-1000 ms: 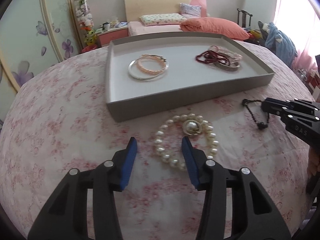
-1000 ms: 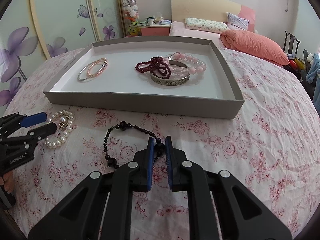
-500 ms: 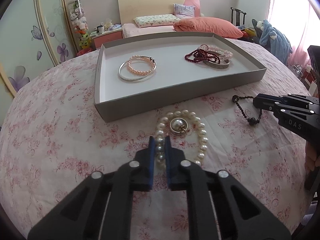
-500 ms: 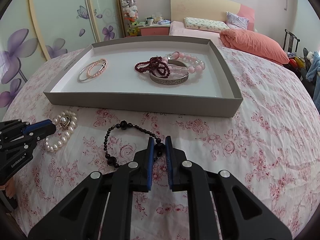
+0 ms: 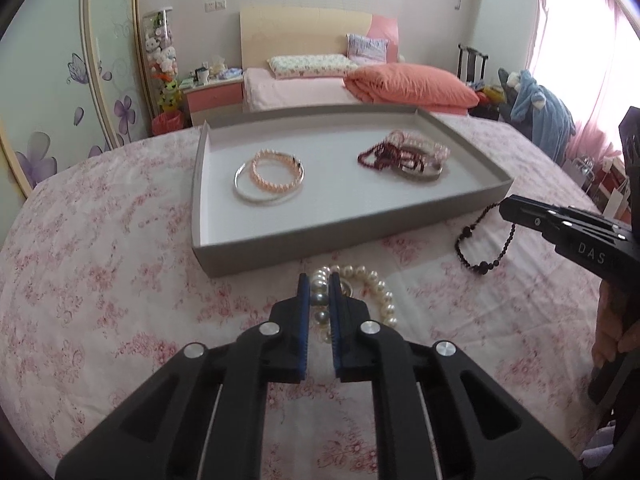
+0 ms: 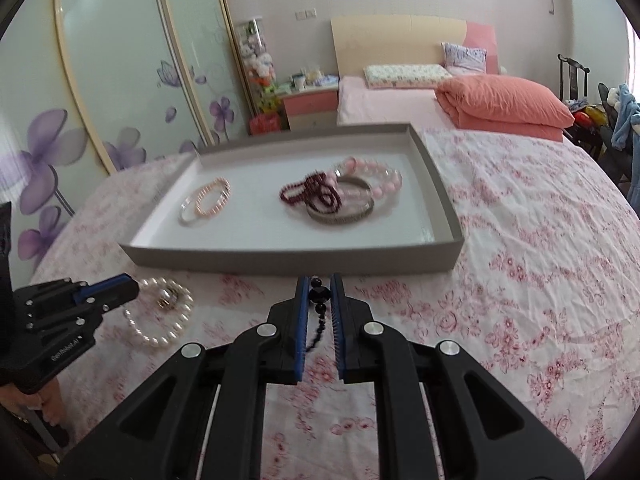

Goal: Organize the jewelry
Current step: 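Carry the pearl necklace into the tray with the left tool while the right drops the black bracelet there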

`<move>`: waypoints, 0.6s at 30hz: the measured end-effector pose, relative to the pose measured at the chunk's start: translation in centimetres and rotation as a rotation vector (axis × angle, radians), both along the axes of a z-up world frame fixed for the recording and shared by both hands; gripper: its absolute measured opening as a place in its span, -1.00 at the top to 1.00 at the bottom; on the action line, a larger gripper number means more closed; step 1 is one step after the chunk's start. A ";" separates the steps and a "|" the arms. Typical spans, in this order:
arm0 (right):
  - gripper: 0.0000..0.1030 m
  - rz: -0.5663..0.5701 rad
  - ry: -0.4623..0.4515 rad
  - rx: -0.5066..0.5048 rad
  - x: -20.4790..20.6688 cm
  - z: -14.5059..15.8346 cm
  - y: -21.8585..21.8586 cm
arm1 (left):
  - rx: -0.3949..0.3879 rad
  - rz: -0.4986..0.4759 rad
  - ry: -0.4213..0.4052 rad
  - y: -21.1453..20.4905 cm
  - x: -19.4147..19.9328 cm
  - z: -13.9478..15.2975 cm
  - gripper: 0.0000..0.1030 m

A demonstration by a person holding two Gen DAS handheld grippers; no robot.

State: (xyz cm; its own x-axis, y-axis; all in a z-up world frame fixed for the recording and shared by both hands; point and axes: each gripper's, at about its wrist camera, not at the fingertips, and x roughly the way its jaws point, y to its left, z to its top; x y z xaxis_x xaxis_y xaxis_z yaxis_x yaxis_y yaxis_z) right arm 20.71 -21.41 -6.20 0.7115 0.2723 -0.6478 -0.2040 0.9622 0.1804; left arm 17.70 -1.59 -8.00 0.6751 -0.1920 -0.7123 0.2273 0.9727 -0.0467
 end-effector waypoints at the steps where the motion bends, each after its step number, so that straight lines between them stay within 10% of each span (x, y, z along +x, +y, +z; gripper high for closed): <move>1: 0.77 0.000 -0.008 0.009 -0.1 0.2 0.0 | -0.006 0.001 -0.006 0.0 0.0 0.1 0.81; 18: 0.77 -0.007 -0.130 0.078 -1.5 2.4 0.6 | -0.158 -0.027 -0.127 -0.7 -1.3 3.2 0.81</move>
